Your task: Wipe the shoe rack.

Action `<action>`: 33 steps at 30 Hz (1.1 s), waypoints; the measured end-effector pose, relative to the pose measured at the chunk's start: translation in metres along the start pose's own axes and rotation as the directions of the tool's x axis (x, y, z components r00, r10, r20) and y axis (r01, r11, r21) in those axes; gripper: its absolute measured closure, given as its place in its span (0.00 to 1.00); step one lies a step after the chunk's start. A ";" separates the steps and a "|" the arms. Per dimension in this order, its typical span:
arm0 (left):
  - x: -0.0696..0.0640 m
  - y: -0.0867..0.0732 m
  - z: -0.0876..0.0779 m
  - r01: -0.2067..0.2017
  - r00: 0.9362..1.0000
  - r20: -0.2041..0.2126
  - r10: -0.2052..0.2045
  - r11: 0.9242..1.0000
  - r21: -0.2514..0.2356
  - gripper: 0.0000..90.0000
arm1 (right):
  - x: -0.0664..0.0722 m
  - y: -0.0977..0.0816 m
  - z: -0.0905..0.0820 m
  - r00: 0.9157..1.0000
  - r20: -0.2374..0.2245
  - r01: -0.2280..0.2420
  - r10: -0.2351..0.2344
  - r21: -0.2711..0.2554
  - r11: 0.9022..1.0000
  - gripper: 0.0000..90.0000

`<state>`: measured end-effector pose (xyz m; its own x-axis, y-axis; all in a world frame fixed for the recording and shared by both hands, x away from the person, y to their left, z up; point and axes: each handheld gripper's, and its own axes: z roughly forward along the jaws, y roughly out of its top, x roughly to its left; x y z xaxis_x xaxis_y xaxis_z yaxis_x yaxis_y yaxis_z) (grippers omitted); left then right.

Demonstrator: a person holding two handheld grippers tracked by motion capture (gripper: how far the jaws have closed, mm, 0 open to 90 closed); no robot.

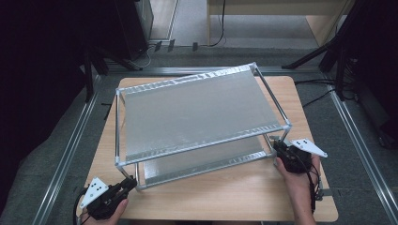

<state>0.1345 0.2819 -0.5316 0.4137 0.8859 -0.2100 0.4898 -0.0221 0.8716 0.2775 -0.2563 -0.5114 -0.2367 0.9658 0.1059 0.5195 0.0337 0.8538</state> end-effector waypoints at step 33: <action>-0.007 0.001 0.006 -0.067 0.996 0.054 0.069 0.997 -0.031 0.87 | -0.057 -0.029 -0.008 0.997 0.050 -0.075 0.067 0.195 0.978 0.51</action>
<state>0.1366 0.2734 -0.5318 0.4875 0.8557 -0.1735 0.4372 -0.0672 0.8968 0.2694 -0.3145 -0.5380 -0.1605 0.9775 0.1371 0.6858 0.0106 0.7277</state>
